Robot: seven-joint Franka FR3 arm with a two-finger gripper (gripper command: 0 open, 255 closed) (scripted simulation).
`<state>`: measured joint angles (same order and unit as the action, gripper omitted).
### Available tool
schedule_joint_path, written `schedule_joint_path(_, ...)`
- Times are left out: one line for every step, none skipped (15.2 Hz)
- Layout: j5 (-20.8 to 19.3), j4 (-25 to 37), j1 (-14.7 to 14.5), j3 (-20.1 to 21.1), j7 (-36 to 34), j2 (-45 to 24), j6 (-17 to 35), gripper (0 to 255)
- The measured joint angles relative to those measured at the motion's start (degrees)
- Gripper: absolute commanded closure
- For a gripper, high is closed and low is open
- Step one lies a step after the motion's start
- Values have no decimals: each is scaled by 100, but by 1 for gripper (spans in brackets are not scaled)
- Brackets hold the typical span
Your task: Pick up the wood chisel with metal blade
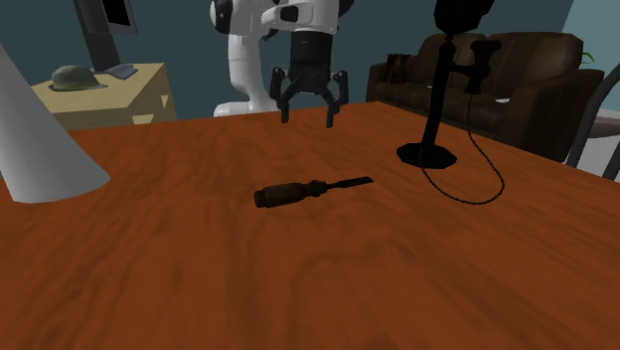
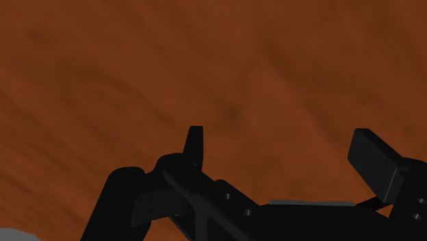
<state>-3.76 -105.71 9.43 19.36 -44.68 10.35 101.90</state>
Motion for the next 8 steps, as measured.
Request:
schedule_joint_path(-77,237,16,69,-329,-222,-59,0)
schedule_joint_path(-171,551,33,122,-634,-475,-160,0)
schedule_joint_path(-293,842,36,174,-953,-791,-175,0)
schedule_joint_path(-386,1107,33,197,-1245,-1031,-251,0)
schedule_joint_path(-489,1398,16,215,-1533,-1295,-321,0)
schedule_joint_path(-621,1822,-9,216,-1800,-1645,-444,0)
schedule_joint_path(-738,2187,-62,213,-2084,-1956,-549,0)
schedule_joint_path(-809,2450,-94,186,-2329,-2173,-630,0)
